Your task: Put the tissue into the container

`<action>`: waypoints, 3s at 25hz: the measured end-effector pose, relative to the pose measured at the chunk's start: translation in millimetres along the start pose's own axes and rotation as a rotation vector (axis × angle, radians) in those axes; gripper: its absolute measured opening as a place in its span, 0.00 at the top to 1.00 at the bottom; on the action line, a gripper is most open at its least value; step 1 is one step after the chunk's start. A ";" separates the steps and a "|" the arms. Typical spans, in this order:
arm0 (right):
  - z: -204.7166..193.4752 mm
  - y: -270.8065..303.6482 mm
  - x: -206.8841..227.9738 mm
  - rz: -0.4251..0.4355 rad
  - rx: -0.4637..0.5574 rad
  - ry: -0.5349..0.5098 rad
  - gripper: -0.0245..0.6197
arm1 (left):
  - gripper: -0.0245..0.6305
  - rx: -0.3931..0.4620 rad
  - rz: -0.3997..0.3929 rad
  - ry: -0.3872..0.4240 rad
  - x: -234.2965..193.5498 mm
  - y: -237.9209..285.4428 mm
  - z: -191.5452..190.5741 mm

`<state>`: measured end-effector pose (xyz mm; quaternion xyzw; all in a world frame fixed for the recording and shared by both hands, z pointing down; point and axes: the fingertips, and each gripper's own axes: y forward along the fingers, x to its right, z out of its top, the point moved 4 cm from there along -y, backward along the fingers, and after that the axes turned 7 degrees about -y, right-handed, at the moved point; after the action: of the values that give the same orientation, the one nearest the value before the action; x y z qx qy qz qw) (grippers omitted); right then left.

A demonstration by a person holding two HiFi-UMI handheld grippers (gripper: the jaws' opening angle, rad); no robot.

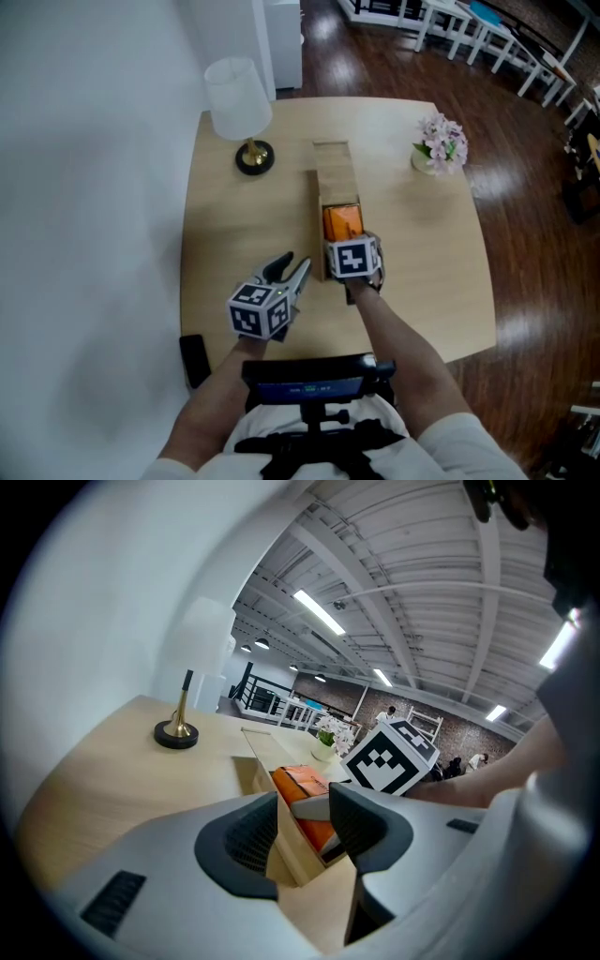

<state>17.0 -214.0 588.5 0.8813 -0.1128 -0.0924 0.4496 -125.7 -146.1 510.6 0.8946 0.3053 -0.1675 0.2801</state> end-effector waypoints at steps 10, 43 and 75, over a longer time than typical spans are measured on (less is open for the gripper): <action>-0.5 1.2 -0.6 0.001 0.012 0.002 0.32 | 0.69 -0.003 0.004 0.004 4.9 1.1 -1.2; 1.6 -153.1 93.3 0.155 0.394 0.081 0.73 | 0.96 0.156 -0.009 0.024 71.7 -22.6 31.6; -2.7 -187.6 80.5 0.271 0.424 -0.085 0.96 | 0.96 0.154 0.014 0.024 92.0 -28.4 20.3</action>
<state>116.5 -127.7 432.5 0.9281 -0.2653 -0.0424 0.2577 -76.8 -98.1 440.0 0.9175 0.2887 -0.1778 0.2081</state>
